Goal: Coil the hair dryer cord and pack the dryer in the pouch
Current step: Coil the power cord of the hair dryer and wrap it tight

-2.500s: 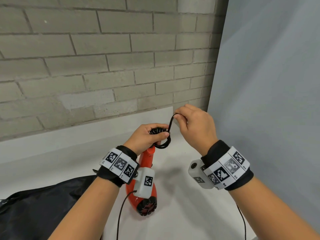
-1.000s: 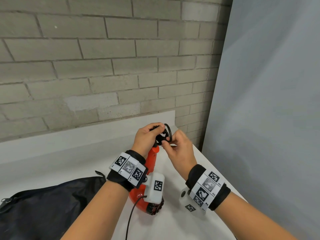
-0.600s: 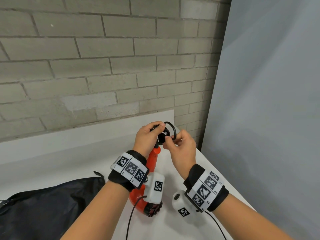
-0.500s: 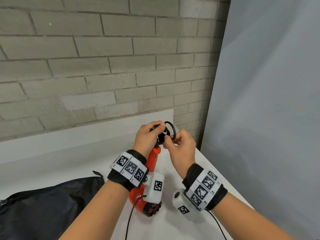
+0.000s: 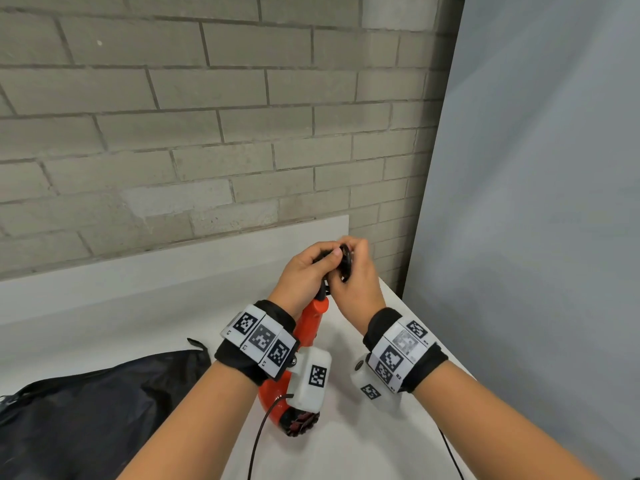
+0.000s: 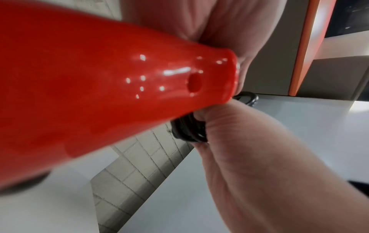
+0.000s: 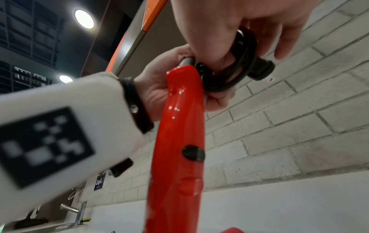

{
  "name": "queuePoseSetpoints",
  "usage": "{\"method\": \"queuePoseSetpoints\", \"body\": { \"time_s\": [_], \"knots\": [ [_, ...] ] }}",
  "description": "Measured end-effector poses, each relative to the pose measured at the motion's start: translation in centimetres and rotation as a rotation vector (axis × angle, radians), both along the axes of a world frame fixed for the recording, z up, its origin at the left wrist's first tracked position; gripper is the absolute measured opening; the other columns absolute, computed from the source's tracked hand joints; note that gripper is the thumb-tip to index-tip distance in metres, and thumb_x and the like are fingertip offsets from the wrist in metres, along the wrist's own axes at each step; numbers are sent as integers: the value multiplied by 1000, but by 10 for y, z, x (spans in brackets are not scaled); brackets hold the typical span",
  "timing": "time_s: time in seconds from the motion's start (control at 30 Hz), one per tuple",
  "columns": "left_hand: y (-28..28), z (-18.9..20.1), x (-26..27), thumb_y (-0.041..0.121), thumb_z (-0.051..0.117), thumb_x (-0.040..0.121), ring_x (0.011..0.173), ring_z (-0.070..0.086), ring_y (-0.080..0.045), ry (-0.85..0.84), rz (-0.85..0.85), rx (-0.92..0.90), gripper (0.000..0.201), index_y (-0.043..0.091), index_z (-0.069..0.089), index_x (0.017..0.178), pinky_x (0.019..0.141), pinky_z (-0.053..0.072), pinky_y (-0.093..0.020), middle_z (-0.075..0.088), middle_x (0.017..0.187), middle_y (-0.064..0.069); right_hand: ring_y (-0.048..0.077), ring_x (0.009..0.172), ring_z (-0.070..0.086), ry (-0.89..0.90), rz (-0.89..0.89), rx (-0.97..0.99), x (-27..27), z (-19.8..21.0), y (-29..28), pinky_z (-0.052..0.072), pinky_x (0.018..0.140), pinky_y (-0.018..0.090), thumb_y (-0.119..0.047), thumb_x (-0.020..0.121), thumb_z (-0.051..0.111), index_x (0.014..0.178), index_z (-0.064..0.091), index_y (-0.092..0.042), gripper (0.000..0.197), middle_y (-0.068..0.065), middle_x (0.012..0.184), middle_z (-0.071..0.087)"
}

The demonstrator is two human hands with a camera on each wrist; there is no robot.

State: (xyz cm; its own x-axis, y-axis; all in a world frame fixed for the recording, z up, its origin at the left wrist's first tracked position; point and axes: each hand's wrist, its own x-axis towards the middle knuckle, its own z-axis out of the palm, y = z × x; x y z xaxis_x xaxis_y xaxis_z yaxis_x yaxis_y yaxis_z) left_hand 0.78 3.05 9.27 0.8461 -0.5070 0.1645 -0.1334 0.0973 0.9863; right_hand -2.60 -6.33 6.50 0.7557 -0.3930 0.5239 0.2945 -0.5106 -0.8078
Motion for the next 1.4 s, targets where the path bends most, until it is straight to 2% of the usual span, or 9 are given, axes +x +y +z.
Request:
{"method": "queuePoseSetpoints", "body": {
  "time_s": [0.2,0.33,0.47,0.6,0.7,0.83,1.07,1.23,1.4],
  "knots": [
    [8,2,8,10,48,90,68,53,-20,-46,5,-50,20,4,60,106,62,49,-22,57,86,-15,3,63,56,160,246,-30,5,11,-10,48,61,11,-3,89,46,124,28,-14,41,-8,71,56],
    [18,2,13,8,47,91,45,46,-4,-63,6,-86,19,9,63,100,50,43,-15,61,73,1,0,65,50,257,278,-175,2,6,-13,41,61,15,-22,92,49,105,46,-10,18,-11,71,53],
    [30,1,22,10,48,90,44,44,-4,-53,47,-100,20,21,65,87,49,39,-14,64,64,16,19,70,49,285,313,-351,-2,-10,-20,39,67,30,-32,89,37,94,52,-6,30,7,76,55],
    [35,2,23,12,52,88,44,43,-5,-62,44,-46,17,21,65,85,53,34,-21,62,63,14,19,75,54,281,204,-436,3,-9,-26,41,73,18,-17,96,39,103,60,-7,24,-6,76,62],
    [36,1,22,10,55,86,44,40,-4,-66,37,-35,15,19,66,82,51,32,-20,62,60,13,27,91,60,258,70,-501,9,1,-27,47,84,39,-17,93,43,100,65,-14,23,3,96,71],
    [32,2,18,6,61,81,42,39,-2,-58,56,-72,13,18,65,79,47,34,-12,60,54,11,28,99,54,209,-126,-613,4,25,-27,42,87,40,-22,93,45,105,64,-15,23,4,105,68],
    [34,1,23,7,67,78,68,58,9,-271,50,79,18,24,63,84,66,47,-6,62,84,7,25,99,50,183,-237,-820,-22,54,-21,31,80,31,-24,92,44,106,65,-19,26,0,104,67],
    [32,-1,19,6,66,79,72,60,2,-302,10,86,17,19,63,89,63,52,-14,63,89,1,29,85,57,84,-317,-876,-33,59,-11,29,71,30,-21,88,50,92,70,-14,21,4,87,69],
    [24,-3,9,6,66,79,68,59,9,-295,57,71,19,13,64,97,60,47,-6,63,85,4,22,62,57,-3,-460,-934,-36,66,-6,28,62,25,-22,76,55,70,70,-18,16,-3,64,65]
  ]
}}
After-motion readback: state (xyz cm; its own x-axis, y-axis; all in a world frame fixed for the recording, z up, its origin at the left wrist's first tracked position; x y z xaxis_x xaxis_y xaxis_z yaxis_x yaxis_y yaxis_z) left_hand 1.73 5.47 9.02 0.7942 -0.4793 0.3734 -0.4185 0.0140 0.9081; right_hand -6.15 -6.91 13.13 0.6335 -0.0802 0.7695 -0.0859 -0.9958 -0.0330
